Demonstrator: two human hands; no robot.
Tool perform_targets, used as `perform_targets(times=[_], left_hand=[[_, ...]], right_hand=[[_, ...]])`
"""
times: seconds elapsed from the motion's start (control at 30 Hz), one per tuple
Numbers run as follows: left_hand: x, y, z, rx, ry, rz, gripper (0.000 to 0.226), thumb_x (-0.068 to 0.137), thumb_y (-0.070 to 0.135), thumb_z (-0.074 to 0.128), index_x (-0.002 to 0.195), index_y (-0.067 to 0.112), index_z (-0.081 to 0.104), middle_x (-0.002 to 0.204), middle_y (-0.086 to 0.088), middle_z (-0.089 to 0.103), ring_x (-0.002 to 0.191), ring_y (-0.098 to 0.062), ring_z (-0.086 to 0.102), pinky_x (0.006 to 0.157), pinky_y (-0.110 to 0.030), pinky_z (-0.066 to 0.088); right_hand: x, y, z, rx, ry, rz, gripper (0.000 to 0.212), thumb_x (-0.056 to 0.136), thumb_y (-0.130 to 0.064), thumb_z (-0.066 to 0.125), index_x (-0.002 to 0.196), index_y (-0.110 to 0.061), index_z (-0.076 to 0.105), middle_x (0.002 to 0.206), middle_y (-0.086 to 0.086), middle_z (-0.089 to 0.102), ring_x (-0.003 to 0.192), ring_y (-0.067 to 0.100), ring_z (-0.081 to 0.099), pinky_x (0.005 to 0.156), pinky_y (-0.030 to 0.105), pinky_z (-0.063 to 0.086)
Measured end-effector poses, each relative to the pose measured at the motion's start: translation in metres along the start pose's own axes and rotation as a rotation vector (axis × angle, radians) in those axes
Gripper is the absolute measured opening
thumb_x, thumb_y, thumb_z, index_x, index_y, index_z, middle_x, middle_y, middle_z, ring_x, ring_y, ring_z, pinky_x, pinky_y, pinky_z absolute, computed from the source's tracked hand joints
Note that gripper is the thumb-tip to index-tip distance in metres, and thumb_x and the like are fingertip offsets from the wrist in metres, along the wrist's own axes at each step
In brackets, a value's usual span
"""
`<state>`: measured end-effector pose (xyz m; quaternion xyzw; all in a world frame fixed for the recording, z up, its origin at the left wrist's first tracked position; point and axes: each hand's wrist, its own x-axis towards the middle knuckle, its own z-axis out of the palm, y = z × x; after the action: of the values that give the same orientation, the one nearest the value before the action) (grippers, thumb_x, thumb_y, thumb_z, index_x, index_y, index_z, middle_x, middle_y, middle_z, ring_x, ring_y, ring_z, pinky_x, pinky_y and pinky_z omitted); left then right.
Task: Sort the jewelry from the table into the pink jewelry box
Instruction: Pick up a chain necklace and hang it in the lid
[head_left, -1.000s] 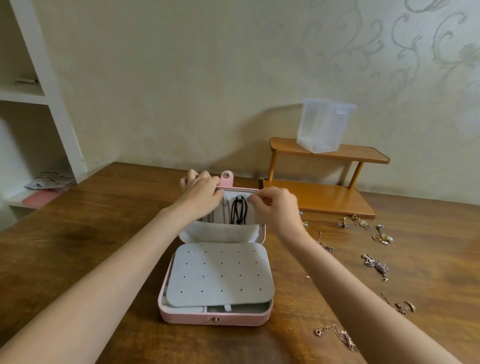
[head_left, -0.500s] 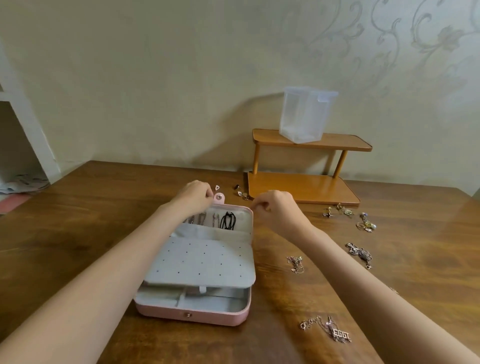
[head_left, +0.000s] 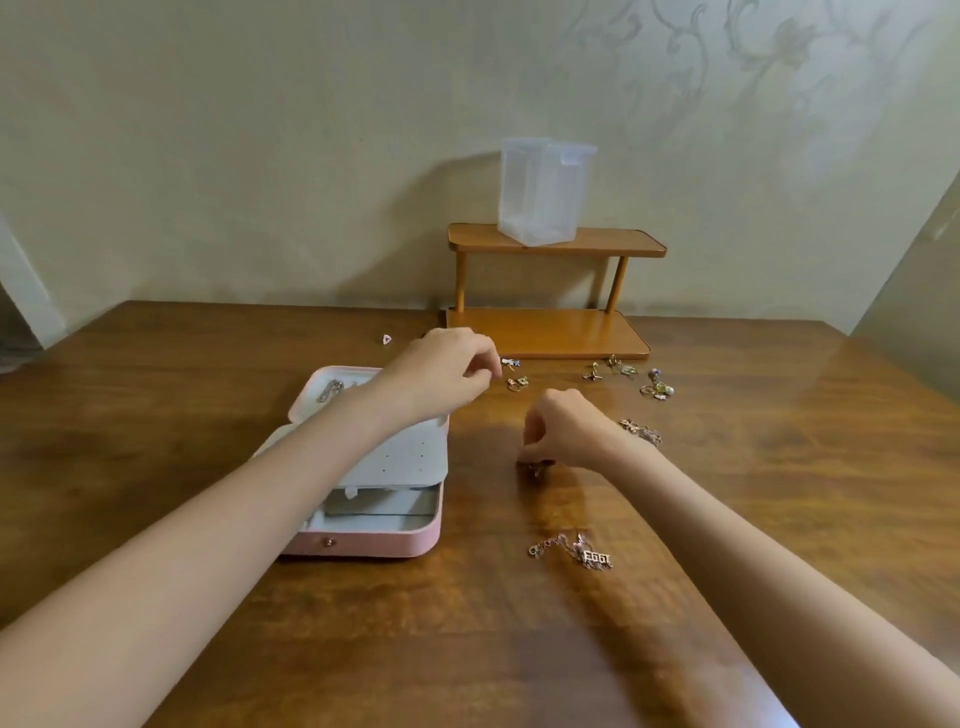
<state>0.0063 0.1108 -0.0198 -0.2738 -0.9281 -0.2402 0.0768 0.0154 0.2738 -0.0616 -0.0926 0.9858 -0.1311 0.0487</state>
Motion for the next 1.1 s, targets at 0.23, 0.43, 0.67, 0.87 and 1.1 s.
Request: perform_targets(times=[0.23, 0.43, 0.67, 0.87, 1.1], left_hand=[[-0.008, 0.012, 0.014, -0.186, -0.078, -0.117, 0.019, 0.091, 0.013, 0.055, 0.107, 0.015, 0.065, 0.109, 0.000, 0.063, 0.087, -0.009, 0.057, 0.077, -0.019, 0.045], [-0.005, 0.019, 0.005, -0.873, -0.117, -0.346, 0.024, 0.088, 0.008, 0.060, 0.112, 0.010, 0.064, 0.098, -0.004, 0.070, 0.092, -0.011, 0.067, 0.082, -0.024, 0.053], [-0.005, 0.020, -0.002, -0.941, 0.021, -0.434, 0.015, 0.083, 0.009, 0.066, 0.098, 0.010, 0.067, 0.087, -0.003, 0.071, 0.074, -0.006, 0.068, 0.063, -0.015, 0.054], [-0.007, 0.013, -0.005, -0.976, 0.068, -0.473, 0.007, 0.081, 0.011, 0.069, 0.087, 0.011, 0.067, 0.079, -0.002, 0.072, 0.067, -0.005, 0.069, 0.062, -0.016, 0.055], [-0.009, 0.005, -0.006, -1.091, 0.089, -0.492, 0.007, 0.086, 0.014, 0.064, 0.091, 0.012, 0.068, 0.072, 0.003, 0.071, 0.067, -0.004, 0.068, 0.062, -0.017, 0.053]], right_hand=[[-0.013, -0.002, -0.026, 0.466, 0.048, -0.014, 0.009, 0.079, -0.011, 0.070, 0.079, -0.002, 0.071, 0.072, 0.008, 0.065, 0.059, 0.012, 0.056, 0.055, 0.019, 0.049], [-0.019, -0.002, -0.062, 0.958, -0.002, -0.005, 0.010, 0.086, -0.009, 0.063, 0.085, -0.001, 0.068, 0.074, 0.008, 0.063, 0.065, 0.011, 0.058, 0.062, 0.019, 0.052], [-0.012, -0.003, -0.066, 1.103, -0.053, -0.035, 0.010, 0.087, -0.012, 0.061, 0.087, -0.005, 0.069, 0.079, 0.009, 0.068, 0.071, 0.013, 0.065, 0.062, 0.019, 0.054], [-0.009, -0.003, -0.059, 1.222, -0.100, -0.128, 0.006, 0.087, -0.001, 0.058, 0.086, -0.003, 0.064, 0.082, 0.007, 0.066, 0.074, 0.013, 0.066, 0.066, 0.019, 0.054], [-0.004, -0.001, -0.063, 1.132, -0.142, -0.047, 0.008, 0.087, -0.006, 0.061, 0.087, -0.005, 0.068, 0.076, 0.005, 0.063, 0.068, 0.011, 0.060, 0.062, 0.020, 0.051]])
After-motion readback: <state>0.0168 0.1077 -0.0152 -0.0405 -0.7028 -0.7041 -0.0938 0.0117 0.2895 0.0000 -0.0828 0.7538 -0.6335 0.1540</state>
